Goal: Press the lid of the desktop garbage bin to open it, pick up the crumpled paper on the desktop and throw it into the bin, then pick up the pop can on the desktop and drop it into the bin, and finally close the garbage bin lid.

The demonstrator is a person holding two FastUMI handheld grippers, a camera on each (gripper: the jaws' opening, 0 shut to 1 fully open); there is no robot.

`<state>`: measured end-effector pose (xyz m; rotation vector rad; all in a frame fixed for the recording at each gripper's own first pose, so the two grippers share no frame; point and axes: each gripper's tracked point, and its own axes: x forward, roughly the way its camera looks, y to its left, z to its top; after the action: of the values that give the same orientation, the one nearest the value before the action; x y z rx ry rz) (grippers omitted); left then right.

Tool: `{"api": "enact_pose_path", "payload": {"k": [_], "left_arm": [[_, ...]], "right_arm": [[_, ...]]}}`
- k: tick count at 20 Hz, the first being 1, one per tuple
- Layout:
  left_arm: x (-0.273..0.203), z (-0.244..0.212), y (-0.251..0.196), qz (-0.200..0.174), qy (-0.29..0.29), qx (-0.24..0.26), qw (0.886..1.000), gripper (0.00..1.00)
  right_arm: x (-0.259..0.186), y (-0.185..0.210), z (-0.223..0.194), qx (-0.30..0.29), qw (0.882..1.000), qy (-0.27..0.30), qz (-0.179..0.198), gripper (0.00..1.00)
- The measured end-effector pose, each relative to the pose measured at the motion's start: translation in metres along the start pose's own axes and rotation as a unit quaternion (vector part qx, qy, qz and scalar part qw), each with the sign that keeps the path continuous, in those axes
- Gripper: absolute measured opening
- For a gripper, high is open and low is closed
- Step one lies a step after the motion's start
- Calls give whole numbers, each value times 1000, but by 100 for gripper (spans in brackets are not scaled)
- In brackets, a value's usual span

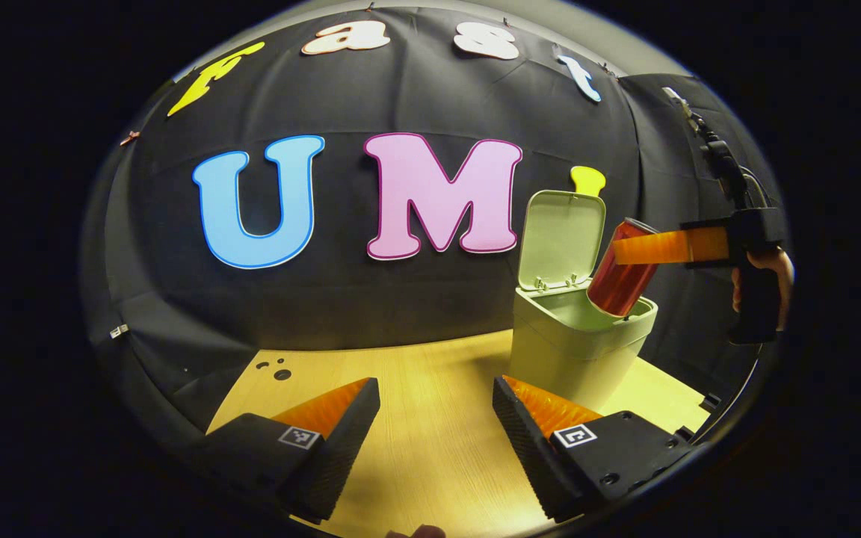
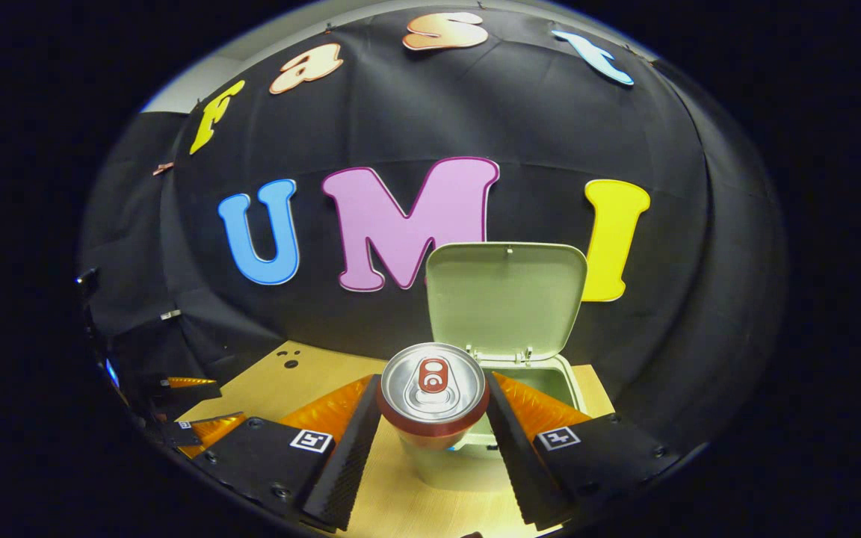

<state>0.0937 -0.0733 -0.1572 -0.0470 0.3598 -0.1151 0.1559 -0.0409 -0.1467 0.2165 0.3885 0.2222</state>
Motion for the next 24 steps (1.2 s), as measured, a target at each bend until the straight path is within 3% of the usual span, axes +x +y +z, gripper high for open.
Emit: {"api": "enact_pose_path", "payload": {"k": [5,13,24], "left_arm": [[-7,-6,8,17,11,-7,1000,98],[-12,-21,11,45,32,-19,998,98],[-19,-23,-4,51,38,-14,998,98]], "right_arm": [[39,-23,-24,-13,999,26,-17,84],[65,-27,-83,-8,995,97,-9,84],[60,-36,-91,1,995,102,-1,83]]}}
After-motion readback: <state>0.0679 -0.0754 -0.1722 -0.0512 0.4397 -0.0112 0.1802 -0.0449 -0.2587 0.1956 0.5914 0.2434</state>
